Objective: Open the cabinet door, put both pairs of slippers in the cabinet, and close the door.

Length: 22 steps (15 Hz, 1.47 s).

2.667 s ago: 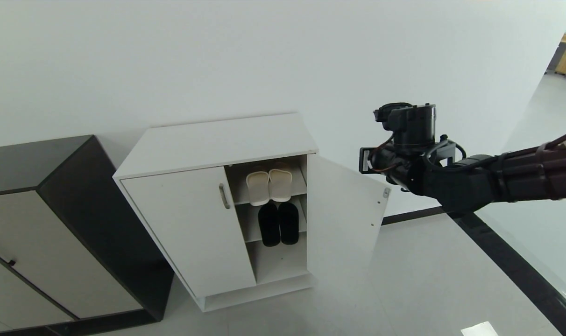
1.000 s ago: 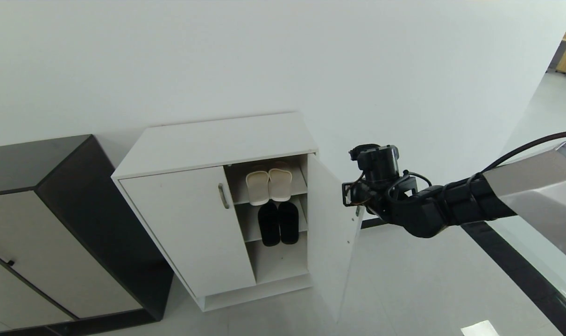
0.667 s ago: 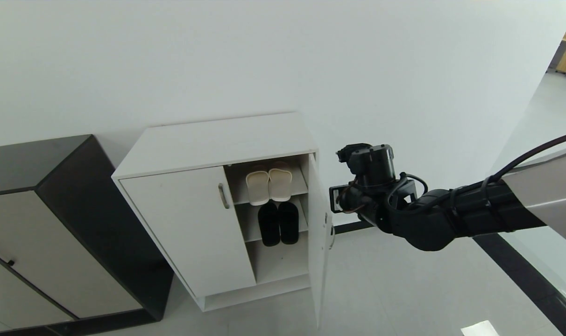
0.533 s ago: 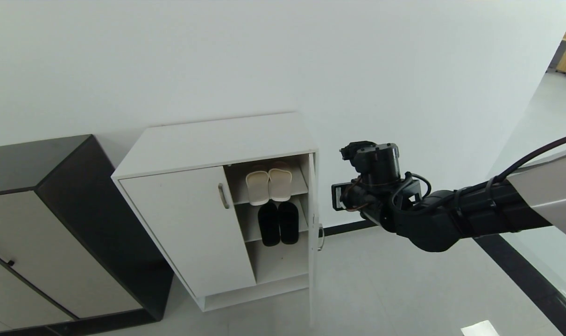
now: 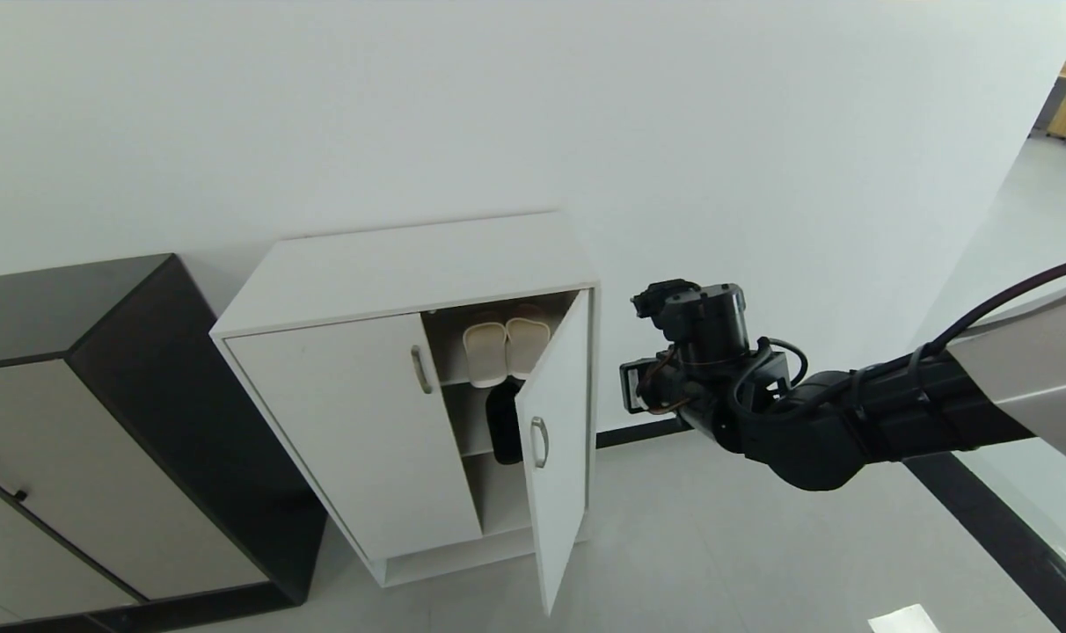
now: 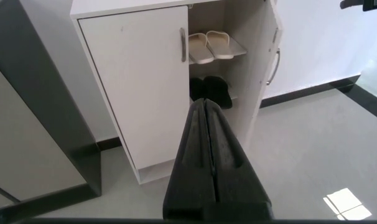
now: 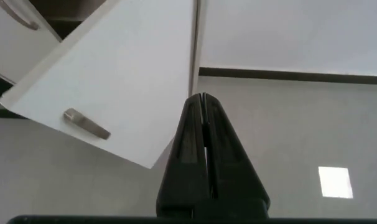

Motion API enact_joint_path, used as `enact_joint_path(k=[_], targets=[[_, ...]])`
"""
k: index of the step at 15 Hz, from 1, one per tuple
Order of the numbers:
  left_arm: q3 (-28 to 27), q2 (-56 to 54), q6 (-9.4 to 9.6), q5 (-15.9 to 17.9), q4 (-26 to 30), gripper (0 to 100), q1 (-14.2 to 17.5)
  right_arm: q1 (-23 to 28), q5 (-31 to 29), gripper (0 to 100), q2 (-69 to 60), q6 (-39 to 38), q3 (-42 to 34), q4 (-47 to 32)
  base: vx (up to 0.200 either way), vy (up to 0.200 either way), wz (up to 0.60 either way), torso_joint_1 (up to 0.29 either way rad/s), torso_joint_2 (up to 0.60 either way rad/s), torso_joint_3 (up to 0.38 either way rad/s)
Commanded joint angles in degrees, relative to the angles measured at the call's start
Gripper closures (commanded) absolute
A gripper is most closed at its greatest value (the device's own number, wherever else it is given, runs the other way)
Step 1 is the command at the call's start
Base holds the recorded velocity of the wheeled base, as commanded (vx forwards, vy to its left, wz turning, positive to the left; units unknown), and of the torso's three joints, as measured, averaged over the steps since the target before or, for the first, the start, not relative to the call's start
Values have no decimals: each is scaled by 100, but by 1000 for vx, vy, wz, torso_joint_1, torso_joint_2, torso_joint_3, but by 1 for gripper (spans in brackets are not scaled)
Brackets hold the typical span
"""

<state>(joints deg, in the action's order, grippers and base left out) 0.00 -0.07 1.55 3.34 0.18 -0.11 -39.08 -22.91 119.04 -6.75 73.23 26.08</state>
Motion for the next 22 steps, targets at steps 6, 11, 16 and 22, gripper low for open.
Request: enact_joint_path(k=[6,11,16,22], targets=[[0,7,3,0,-1,100,2,-20,5,100,14,-1,-2,82,0,0,500,0,2,4],[0,7,3,0,-1,100,2,15,-12,100,5,324,-459,970,0,0,0,0,0,0],[0,7,3,0,-1,100,2,41,322,100,-470,324,-1496,1268,80,0,0,3,0,-1],[0,7,12,0,-1,100,2,41,348,100,-417,333,-2717,2182,133,0,0,2,1,2]])
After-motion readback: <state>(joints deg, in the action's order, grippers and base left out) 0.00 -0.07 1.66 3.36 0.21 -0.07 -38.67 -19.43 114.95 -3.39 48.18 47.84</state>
